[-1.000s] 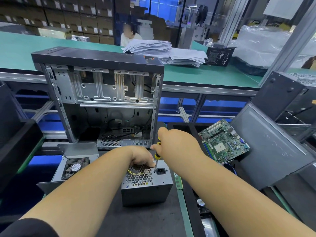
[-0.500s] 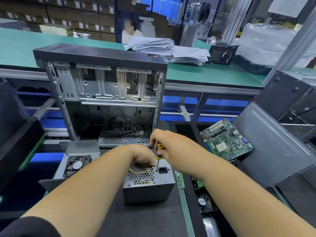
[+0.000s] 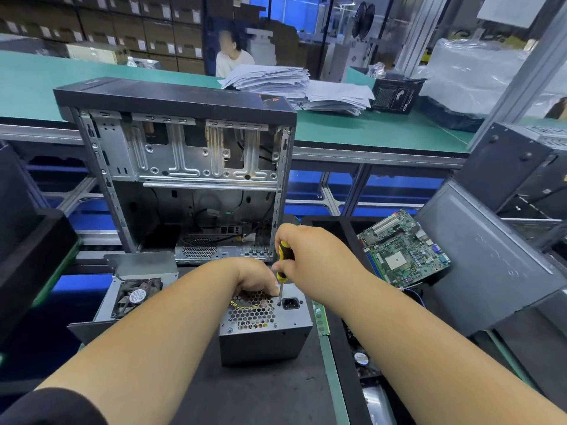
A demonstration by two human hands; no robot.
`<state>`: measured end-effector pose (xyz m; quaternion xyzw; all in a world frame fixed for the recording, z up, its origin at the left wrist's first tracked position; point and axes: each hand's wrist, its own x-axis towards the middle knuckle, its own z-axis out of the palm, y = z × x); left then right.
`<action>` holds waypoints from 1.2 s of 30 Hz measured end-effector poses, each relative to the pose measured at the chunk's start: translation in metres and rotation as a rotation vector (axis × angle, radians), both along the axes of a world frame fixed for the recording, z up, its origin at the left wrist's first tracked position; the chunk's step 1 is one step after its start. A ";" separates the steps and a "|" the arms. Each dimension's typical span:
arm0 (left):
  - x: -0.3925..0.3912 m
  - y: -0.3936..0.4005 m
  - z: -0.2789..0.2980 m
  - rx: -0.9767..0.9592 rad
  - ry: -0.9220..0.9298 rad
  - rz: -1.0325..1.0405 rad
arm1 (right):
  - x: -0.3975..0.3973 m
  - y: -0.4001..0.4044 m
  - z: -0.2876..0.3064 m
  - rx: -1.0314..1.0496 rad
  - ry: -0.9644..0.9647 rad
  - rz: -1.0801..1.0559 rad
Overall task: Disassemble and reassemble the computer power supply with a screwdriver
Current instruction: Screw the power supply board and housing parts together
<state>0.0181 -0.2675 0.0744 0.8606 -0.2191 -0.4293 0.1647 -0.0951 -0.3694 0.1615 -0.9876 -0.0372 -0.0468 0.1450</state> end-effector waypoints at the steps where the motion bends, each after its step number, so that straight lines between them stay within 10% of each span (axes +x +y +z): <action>1: 0.000 0.000 0.000 0.005 -0.005 -0.016 | 0.000 0.000 -0.001 0.003 -0.012 -0.017; 15: -0.006 0.003 0.003 -0.025 -0.118 -0.154 | -0.008 -0.014 -0.006 0.087 -0.055 -0.062; 26: -0.006 0.017 -0.015 -0.205 -0.066 -0.124 | -0.017 -0.066 -0.013 0.794 -0.344 -0.340; 36: -0.015 0.024 -0.018 -0.227 -0.181 -0.033 | -0.002 -0.062 -0.049 0.510 -0.009 -0.192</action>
